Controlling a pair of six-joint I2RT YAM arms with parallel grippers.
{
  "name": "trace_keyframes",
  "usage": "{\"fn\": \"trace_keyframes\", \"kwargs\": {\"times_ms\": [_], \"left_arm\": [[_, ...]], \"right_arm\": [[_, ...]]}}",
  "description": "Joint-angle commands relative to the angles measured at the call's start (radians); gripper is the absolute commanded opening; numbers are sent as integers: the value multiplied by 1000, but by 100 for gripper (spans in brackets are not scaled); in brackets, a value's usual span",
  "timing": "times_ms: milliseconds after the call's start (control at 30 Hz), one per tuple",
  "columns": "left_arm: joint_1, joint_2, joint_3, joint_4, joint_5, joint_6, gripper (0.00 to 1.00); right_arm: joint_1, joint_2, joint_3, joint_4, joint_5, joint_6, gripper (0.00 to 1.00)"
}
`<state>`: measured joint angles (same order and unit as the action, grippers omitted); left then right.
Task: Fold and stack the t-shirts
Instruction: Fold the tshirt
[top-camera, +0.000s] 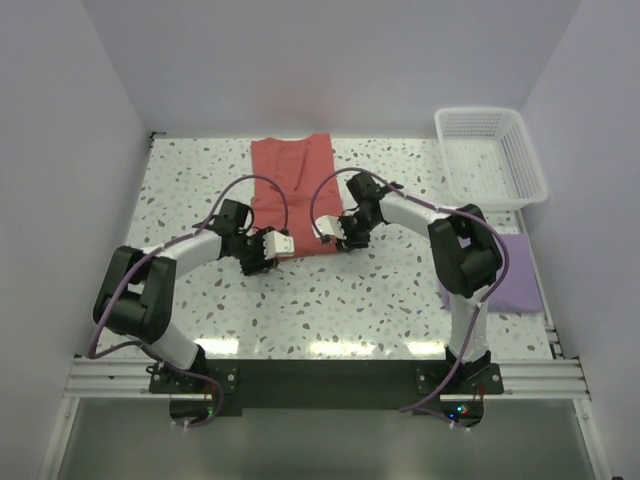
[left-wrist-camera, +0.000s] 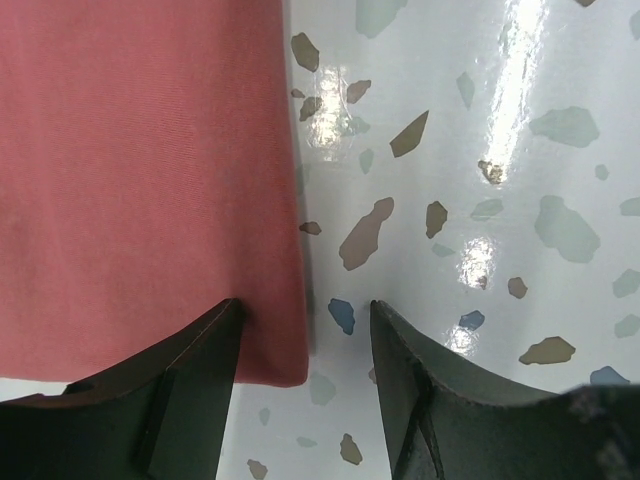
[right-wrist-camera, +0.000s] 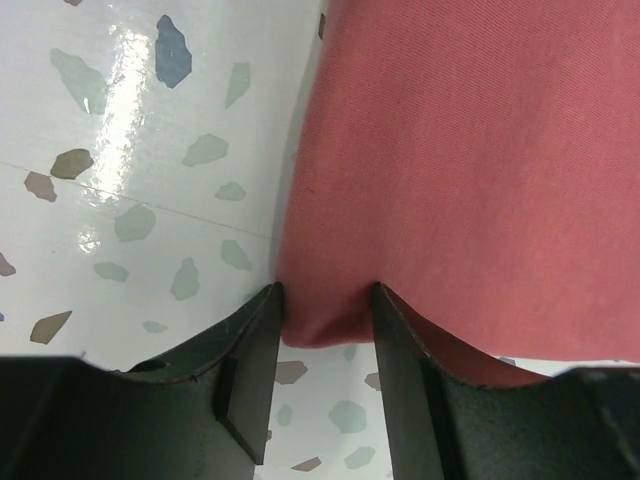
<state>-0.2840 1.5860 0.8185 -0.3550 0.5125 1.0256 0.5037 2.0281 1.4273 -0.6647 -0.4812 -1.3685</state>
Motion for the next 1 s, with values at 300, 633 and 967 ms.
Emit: {"fn": "trace_keyframes", "kwargs": {"times_ms": [300, 633, 967], "left_arm": [[-1, 68, 7, 13, -49, 79, 23], [26, 72, 34, -24, -14, 77, 8], [106, -23, 154, -139, 77, 103, 0]], "right_arm": [[10, -80, -70, -13, 21, -6, 48], [21, -28, -108, 91, 104, 42, 19], [16, -117, -3, 59, 61, 212, 0]]}}
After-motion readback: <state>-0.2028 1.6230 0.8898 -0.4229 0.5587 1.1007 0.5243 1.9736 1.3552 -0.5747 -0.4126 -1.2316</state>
